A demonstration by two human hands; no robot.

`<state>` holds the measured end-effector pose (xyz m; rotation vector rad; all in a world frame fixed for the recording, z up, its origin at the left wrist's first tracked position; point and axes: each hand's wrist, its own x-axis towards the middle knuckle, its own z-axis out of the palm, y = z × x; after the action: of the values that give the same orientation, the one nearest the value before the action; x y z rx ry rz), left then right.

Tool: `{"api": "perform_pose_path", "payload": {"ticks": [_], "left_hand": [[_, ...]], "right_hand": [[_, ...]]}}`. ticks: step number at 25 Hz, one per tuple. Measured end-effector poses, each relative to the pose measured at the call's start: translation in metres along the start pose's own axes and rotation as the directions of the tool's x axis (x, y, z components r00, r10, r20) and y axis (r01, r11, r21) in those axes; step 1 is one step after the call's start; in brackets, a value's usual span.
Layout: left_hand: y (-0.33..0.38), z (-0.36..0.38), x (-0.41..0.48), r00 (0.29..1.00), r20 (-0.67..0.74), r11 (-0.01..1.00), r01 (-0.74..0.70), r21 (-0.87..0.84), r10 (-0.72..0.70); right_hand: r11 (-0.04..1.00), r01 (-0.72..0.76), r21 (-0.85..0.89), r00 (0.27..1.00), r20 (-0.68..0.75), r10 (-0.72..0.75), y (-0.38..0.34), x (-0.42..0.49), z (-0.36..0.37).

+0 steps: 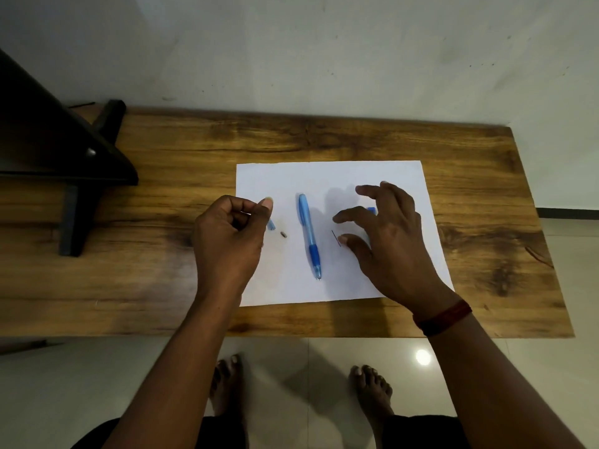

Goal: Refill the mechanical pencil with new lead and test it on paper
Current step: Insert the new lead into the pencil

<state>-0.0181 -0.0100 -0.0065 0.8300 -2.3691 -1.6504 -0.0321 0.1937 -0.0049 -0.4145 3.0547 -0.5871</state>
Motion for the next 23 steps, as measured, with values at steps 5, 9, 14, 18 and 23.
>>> {"api": "perform_pose_path", "payload": {"ticks": [5, 9, 14, 18, 23], "left_hand": [[0.000, -0.014, 0.003, 1.000, 0.015, 0.999, 0.020, -0.026, -0.020], [0.000, -0.023, 0.007, 0.999, 0.018, 0.995, 0.038, -0.098, -0.036], [-0.001, -0.026, 0.009, 0.999, 0.023, 0.993, 0.035, -0.110, -0.033], [-0.001, -0.027, 0.009, 0.999, 0.019, 0.994, 0.035, -0.105, -0.033], [-0.001, -0.026, 0.009, 0.999, 0.022, 0.994, 0.037, -0.105, -0.035]], "right_hand": [[1.000, -0.016, -0.006, 0.997, 0.071, 0.016, 0.002, 0.004, 0.005], [1.000, -0.009, 0.004, 0.995, 0.096, 0.009, 0.005, 0.003, 0.005], [1.000, -0.022, 0.011, 0.995, 0.095, 0.021, 0.003, 0.006, 0.007], [1.000, -0.022, 0.011, 0.994, 0.104, 0.021, 0.003, 0.006, 0.010], [1.000, -0.024, 0.015, 0.995, 0.102, 0.023, 0.004, 0.006, 0.011]]}}
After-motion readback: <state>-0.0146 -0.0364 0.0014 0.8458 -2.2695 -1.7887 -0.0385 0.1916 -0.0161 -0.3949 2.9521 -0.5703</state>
